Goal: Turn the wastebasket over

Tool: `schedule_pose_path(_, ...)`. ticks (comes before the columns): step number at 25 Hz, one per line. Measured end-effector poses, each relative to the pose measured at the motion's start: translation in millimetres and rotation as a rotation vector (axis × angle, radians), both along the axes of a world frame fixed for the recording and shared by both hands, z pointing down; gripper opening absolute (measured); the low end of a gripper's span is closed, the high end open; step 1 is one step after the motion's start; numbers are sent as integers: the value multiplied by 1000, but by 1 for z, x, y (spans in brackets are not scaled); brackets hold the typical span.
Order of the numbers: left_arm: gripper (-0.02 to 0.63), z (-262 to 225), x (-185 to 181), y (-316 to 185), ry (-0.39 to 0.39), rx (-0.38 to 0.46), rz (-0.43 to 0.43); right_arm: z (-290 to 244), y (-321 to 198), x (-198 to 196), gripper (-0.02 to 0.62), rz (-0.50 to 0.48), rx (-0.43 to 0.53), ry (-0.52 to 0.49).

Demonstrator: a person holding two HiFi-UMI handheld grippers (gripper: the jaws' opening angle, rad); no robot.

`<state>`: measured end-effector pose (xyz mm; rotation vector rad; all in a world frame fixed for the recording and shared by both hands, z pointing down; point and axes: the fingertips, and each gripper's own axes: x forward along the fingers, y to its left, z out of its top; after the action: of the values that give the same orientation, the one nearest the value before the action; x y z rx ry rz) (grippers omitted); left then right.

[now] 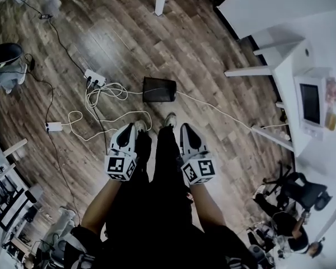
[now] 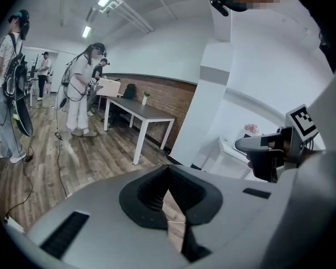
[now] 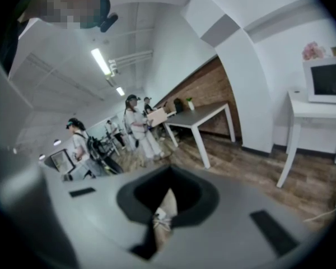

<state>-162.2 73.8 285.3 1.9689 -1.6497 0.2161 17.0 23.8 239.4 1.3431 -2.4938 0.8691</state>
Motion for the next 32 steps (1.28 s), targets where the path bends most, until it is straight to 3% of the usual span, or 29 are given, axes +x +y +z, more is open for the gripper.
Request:
schedule_pose_path(13, 34, 101, -3, -62, -37, -79, -13, 122, -67, 2, 32, -23, -126, 23)
schedule_pose_path(19, 34, 156, -5, -77, -1, -105, 15, 173, -75, -12, 32, -85, -166, 47)
schedule_pose_path(32, 35, 283, -2, -77, -15, -187, 47, 251, -72, -17, 32, -128, -216, 45)
